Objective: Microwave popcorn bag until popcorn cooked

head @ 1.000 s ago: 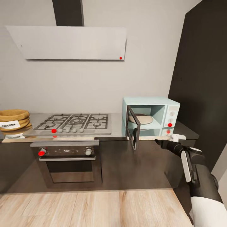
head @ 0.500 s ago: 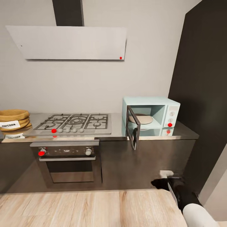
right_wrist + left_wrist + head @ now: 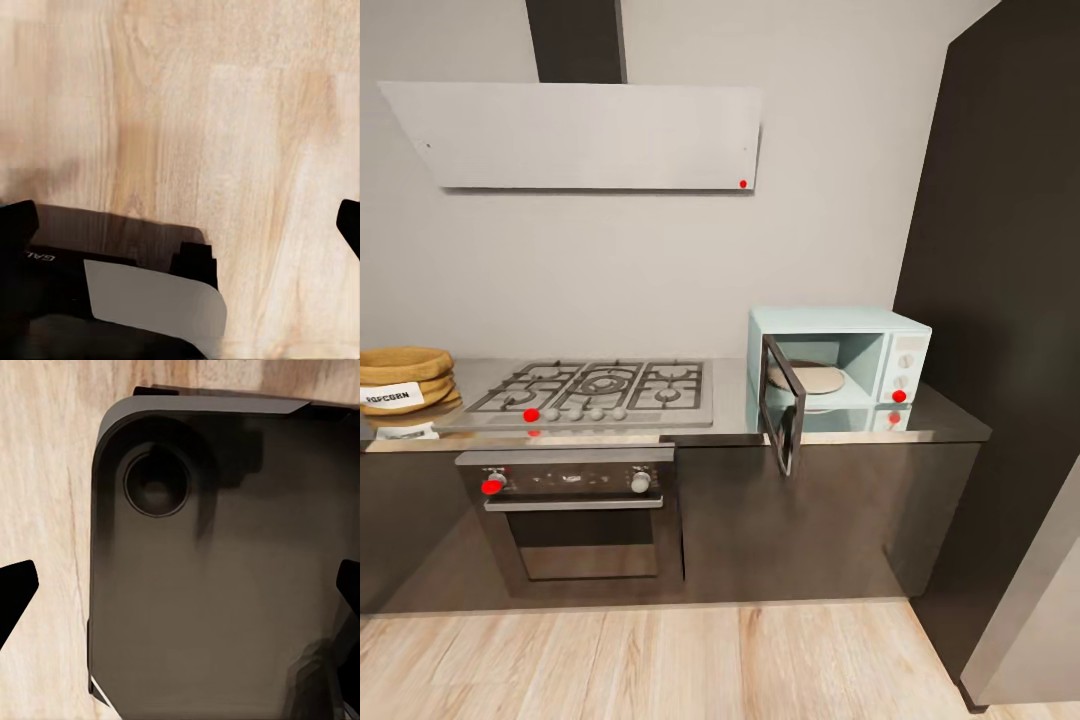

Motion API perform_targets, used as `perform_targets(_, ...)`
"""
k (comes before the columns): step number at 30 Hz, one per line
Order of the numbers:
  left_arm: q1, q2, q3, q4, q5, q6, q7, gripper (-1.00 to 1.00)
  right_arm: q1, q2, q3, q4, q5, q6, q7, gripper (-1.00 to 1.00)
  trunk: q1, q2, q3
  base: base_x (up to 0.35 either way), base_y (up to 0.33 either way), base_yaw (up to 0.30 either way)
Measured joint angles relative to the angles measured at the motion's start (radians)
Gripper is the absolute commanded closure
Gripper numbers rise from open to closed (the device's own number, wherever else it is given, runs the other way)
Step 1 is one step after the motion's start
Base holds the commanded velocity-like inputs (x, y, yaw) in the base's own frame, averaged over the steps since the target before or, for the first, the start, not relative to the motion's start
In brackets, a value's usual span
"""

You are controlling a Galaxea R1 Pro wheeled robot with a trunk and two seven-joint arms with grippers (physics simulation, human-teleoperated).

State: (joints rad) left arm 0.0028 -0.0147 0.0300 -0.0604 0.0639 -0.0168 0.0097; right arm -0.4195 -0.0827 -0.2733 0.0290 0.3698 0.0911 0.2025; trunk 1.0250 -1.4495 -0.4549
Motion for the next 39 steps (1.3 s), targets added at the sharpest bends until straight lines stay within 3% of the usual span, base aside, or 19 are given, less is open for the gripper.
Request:
perform_targets(3,0.000,0.000,0.000,0.001,0.000,0.000,0.000,-1.00,0.080,0.008,0.001,0.001,0.000,-0.042,-0.004,-1.00,0.000,0.000,0.000,0.000,0.000,0.000)
perform_targets(7,0.000,0.000,0.000,0.001,0.000,0.000,0.000,-1.00,0.136,0.011,-0.001,0.002,-0.001,-0.079,-0.010,-1.00,0.000,0.000,0.000,0.000,0.000,0.000)
perform_targets(11,0.000,0.001,0.000,0.000,0.001,0.000,0.000,-1.00,0.150,0.012,-0.003,0.002,-0.007,-0.090,-0.016,-1.00,0.000,0.000,0.000,0.000,0.000,0.000)
perform_targets(13,0.000,0.001,0.000,0.000,0.001,0.000,0.000,-1.00,0.165,0.017,-0.007,0.003,-0.012,-0.088,-0.092,-1.00,0.000,0.000,0.000,0.000,0.000,0.006)
perform_targets(17,0.000,0.001,0.000,0.000,0.001,0.000,0.000,-1.00,0.182,0.018,-0.009,0.003,-0.014,-0.092,-0.141,-1.00,0.000,0.000,0.000,0.000,0.000,0.167)
perform_targets(26,0.000,0.001,0.001,0.000,0.005,0.000,0.002,-1.00,0.199,0.023,-0.009,0.003,-0.011,-0.099,-0.150,-1.00,0.000,0.000,0.000,0.000,0.000,0.265)
perform_targets(32,0.000,0.000,0.000,0.001,0.090,0.000,0.002,-1.00,0.209,0.039,-0.007,0.003,-0.006,-0.097,-0.154,-1.00,0.000,0.000,0.000,0.000,0.000,0.269)
perform_targets(39,0.000,0.000,-0.002,0.002,0.104,0.000,0.001,-1.00,0.209,0.039,-0.007,0.002,-0.007,-0.102,-0.154,-1.00,0.000,0.000,0.001,0.000,0.000,0.269)
